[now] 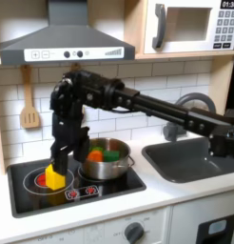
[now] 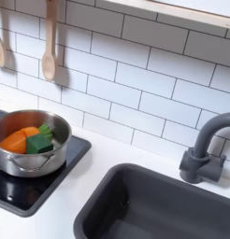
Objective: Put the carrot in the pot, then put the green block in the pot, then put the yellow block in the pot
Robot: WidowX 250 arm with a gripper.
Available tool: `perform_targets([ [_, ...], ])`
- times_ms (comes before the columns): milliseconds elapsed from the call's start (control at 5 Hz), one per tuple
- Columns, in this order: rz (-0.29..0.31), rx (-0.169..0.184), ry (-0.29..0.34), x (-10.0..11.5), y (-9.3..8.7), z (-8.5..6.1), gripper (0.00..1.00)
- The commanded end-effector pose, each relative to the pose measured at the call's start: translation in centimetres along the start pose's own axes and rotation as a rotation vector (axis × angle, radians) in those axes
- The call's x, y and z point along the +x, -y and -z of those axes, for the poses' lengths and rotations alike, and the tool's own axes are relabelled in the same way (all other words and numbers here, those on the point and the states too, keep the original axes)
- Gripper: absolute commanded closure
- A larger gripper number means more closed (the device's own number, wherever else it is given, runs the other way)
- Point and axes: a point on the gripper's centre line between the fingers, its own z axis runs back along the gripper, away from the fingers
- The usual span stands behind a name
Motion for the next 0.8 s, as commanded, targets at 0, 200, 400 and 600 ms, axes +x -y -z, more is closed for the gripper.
perform_targets([
  [0, 0.000, -0.002, -0.003, 0.0, 0.0, 0.1, 0.00],
  [200, 0.000, 0.000, -0.002, 0.0, 0.0, 0.1, 0.00],
  [400, -0.009, 0.005, -0.017, 1.1, 0.1, 1.4, 0.00],
  [600, -0.014, 0.023, -0.030, 2.3, 0.0, 2.9, 0.00],
])
